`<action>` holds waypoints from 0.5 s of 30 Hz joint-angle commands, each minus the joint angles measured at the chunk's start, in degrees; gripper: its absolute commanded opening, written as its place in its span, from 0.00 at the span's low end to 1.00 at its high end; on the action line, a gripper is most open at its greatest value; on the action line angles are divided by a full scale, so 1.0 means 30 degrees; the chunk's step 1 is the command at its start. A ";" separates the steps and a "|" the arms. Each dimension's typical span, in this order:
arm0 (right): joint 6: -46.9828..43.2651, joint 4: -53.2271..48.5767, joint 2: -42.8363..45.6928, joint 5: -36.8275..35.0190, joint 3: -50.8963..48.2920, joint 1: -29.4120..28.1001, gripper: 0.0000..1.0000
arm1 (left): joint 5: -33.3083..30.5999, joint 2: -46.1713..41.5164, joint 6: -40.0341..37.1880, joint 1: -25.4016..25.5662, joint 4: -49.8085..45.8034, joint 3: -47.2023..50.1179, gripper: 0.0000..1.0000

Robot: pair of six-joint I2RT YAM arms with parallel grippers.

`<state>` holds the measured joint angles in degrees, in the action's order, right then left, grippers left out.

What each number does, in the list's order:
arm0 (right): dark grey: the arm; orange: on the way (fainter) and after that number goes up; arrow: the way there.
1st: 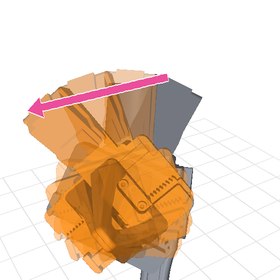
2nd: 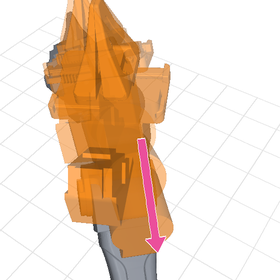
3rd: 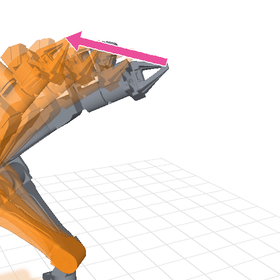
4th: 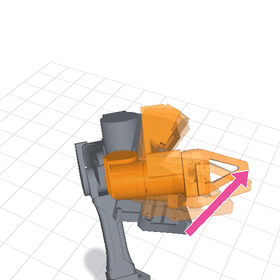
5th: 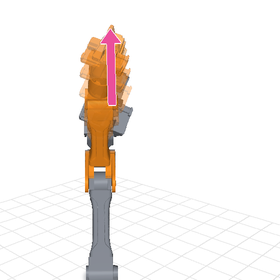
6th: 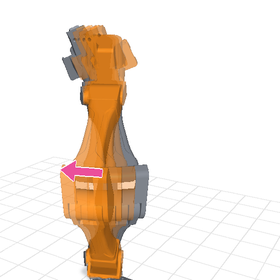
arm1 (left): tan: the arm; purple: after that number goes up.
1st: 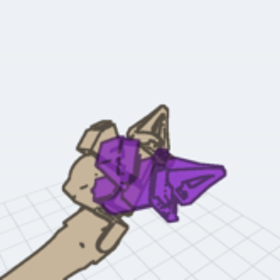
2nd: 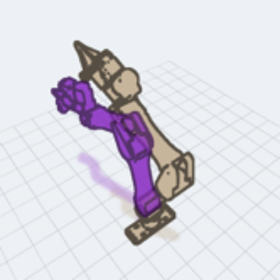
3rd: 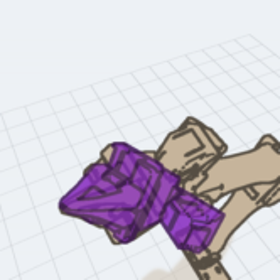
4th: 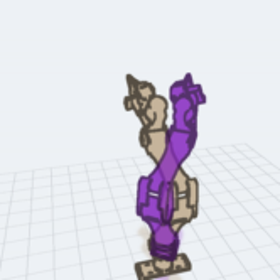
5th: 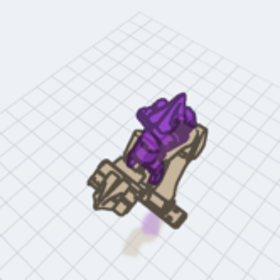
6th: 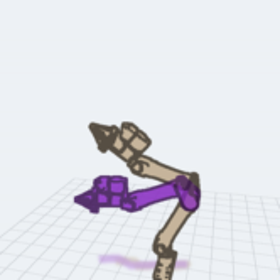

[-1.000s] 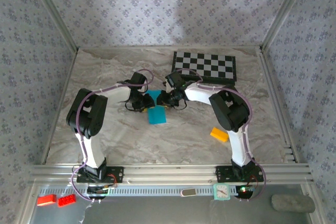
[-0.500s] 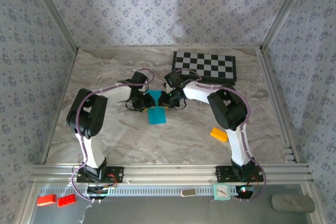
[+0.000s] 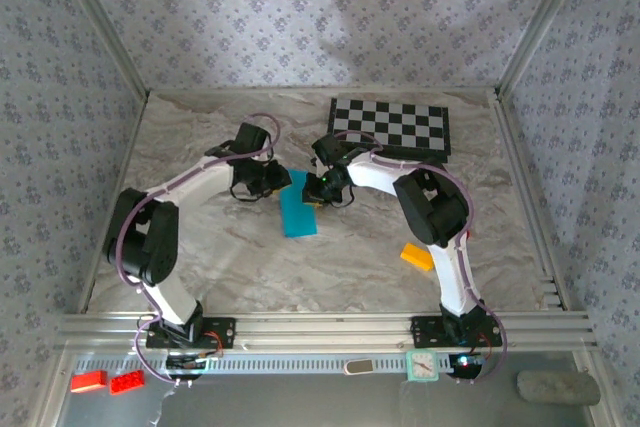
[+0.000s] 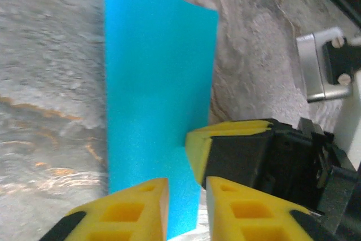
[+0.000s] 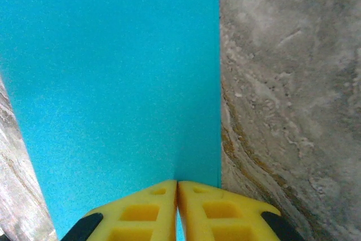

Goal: Fold a paper plane with a square sheet of paper (pick it up from the middle)

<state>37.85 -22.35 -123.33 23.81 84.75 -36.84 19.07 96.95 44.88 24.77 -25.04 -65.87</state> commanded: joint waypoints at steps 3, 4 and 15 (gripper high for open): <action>-0.0197 -0.2172 -0.2043 -0.2370 -0.0564 0.0070 0.12 | 0.2443 0.1513 0.0274 0.0208 0.0311 -0.0736 0.17; -0.0195 -0.2229 -0.2067 -0.2371 -0.0536 0.0064 0.12 | 0.2681 0.1794 0.0225 0.0237 0.0247 -0.0926 0.15; 0.0012 -0.2690 -0.2333 -0.2490 -0.0275 0.0062 0.06 | 0.2785 0.3966 -0.0084 0.0472 -0.0912 -0.1848 0.05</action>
<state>37.89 -23.86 -123.98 23.81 86.28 -36.84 26.39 107.42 45.50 25.89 -25.32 -70.11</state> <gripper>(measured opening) 0.071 0.061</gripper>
